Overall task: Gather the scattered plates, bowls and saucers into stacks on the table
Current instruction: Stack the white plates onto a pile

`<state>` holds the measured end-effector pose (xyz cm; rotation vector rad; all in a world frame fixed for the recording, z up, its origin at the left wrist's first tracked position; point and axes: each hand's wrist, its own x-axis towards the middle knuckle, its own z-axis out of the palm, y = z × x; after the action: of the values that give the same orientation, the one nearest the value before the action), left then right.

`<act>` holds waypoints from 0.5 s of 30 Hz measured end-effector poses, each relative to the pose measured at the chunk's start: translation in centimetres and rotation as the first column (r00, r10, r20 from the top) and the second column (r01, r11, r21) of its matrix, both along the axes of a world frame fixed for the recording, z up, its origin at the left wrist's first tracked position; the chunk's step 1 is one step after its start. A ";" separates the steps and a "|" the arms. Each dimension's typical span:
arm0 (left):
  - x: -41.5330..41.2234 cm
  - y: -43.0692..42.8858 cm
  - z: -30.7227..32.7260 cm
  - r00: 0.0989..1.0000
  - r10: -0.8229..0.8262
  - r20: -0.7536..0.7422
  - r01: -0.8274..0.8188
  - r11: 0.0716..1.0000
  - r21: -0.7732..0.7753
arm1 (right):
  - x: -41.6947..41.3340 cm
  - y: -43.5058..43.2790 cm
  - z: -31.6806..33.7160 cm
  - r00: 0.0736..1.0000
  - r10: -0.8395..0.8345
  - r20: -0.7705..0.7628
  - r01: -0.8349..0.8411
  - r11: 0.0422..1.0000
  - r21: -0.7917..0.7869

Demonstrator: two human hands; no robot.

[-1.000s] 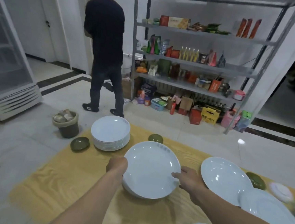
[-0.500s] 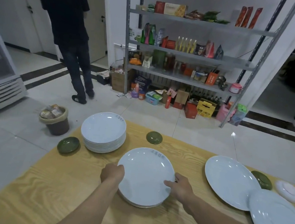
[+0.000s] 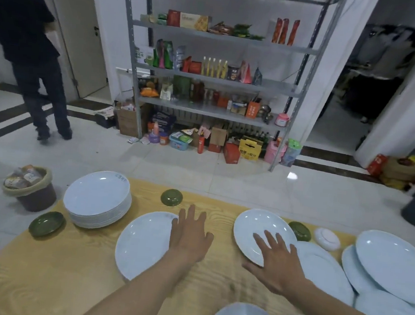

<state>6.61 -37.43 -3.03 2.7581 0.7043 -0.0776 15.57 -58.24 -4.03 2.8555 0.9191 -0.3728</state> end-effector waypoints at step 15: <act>10.6 -36.1 6.9 0.894 -0.448 0.027 0.438 0.883 0.166 | 5.3 -37.1 9.2 0.938 -0.268 0.219 0.288 0.955 -0.066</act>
<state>17.24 -73.54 3.89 3.0032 0.0476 -0.0282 20.86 -95.31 5.20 2.8669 0.4469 -0.1343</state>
